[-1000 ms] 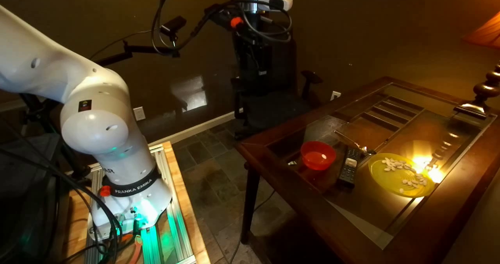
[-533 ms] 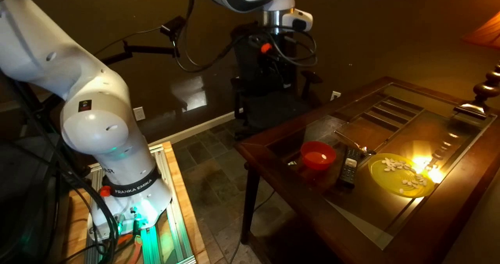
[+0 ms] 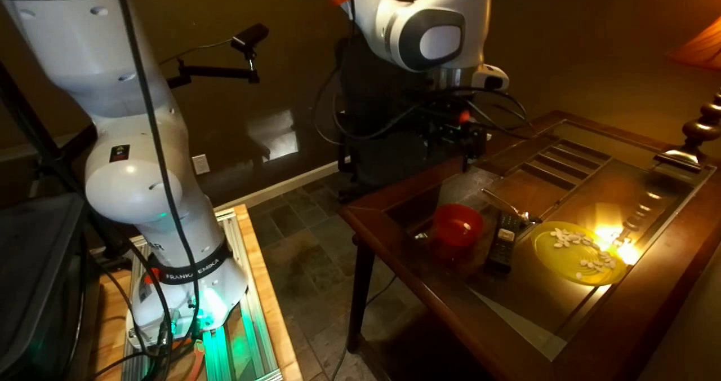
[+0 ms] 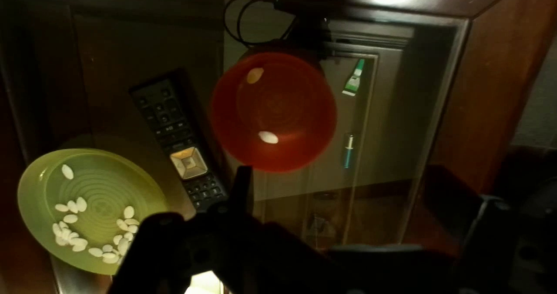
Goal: Pour the contents of the yellow plate into the orange bowl
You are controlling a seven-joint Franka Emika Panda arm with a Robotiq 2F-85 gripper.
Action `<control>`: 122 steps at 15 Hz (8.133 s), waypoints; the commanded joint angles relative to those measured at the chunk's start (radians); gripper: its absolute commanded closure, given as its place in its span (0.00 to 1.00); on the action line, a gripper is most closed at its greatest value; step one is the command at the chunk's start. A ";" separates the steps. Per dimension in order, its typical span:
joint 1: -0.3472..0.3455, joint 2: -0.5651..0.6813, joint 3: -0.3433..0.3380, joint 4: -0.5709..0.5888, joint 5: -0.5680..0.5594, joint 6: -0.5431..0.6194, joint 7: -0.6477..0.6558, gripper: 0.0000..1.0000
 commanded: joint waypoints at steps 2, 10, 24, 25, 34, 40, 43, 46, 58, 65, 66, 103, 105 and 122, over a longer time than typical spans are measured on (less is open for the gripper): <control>-0.061 0.205 -0.027 0.188 -0.033 0.021 -0.064 0.00; -0.141 0.325 -0.036 0.311 -0.020 0.058 -0.052 0.00; -0.134 0.520 -0.050 0.397 -0.077 0.282 -0.029 0.00; -0.130 0.536 -0.055 0.400 -0.093 0.313 -0.023 0.00; -0.133 0.641 -0.060 0.481 -0.148 0.412 -0.026 0.10; -0.126 0.691 -0.068 0.520 -0.159 0.433 -0.019 0.42; -0.129 0.708 -0.060 0.531 -0.155 0.442 -0.022 0.40; -0.131 0.719 -0.052 0.532 -0.151 0.442 -0.028 0.47; -0.165 0.753 -0.010 0.532 -0.156 0.497 -0.095 0.61; -0.209 0.763 0.038 0.548 -0.168 0.514 -0.196 0.99; -0.215 0.762 0.042 0.549 -0.171 0.506 -0.212 0.96; 0.002 -0.107 0.018 0.022 -0.024 -0.267 -0.043 0.96; 0.005 -0.124 0.018 0.003 -0.005 -0.267 -0.056 0.96; 0.027 -0.027 0.045 0.008 0.095 -0.274 -0.174 0.99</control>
